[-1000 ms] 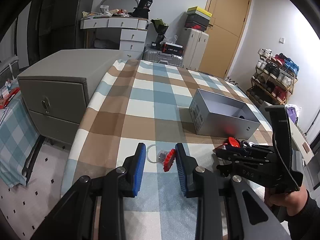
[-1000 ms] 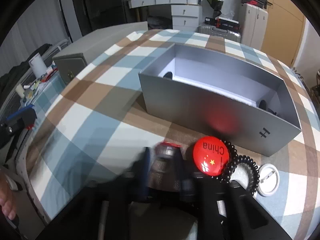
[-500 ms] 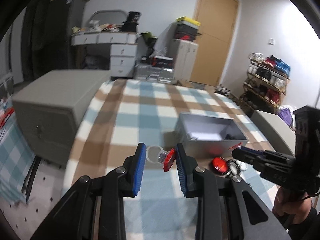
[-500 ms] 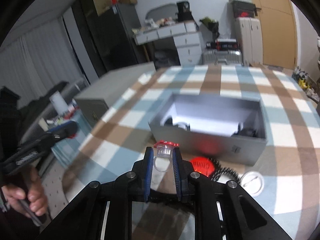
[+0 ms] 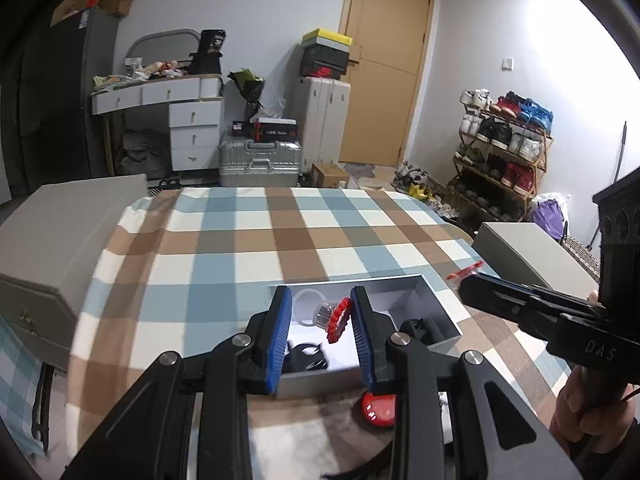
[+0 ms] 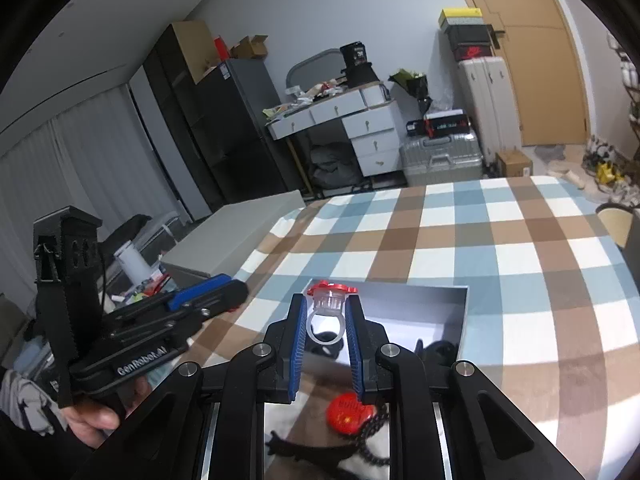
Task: Organize jewelry
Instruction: 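Grasp the second red-topped ring with the right gripper while the left gripper carries its ring, then lower both rings into the grey box and open both grippers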
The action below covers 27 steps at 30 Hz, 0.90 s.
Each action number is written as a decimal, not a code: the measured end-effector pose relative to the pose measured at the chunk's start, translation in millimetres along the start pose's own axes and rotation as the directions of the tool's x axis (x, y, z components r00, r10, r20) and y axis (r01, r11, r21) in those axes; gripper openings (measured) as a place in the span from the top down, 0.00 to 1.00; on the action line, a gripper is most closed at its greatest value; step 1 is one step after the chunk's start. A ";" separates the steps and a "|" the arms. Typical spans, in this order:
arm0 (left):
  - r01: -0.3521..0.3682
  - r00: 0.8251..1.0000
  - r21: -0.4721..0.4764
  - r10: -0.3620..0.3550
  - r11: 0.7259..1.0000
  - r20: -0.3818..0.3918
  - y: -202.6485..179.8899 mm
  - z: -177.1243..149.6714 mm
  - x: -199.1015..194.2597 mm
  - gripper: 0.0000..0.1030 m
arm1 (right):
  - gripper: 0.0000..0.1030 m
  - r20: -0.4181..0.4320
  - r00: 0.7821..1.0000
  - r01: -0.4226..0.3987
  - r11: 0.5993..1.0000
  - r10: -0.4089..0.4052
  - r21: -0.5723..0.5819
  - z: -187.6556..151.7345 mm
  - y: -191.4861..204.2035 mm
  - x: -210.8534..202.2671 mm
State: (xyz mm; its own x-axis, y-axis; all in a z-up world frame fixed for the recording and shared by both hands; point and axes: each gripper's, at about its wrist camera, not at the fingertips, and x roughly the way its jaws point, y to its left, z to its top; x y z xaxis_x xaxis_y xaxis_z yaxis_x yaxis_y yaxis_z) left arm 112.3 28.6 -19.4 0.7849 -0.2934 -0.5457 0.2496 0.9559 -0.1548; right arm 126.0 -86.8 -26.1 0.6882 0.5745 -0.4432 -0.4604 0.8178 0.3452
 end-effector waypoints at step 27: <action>0.129 0.971 -0.049 -0.137 0.990 -0.199 -13.4 -10.6 69.3 0.76 | 0.80 -0.171 0.985 0.009 0.999 -0.001 0.047 -9.4 -53.0 78.1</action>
State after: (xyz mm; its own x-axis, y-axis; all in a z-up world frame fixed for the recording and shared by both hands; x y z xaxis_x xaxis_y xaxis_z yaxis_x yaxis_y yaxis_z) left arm 157.3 -4.4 -63.9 0.6151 -0.4123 -0.6721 0.3209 0.9095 -0.2642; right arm 198.9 -85.0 -86.8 0.5828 0.5708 -0.5784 -0.4271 0.8207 0.3795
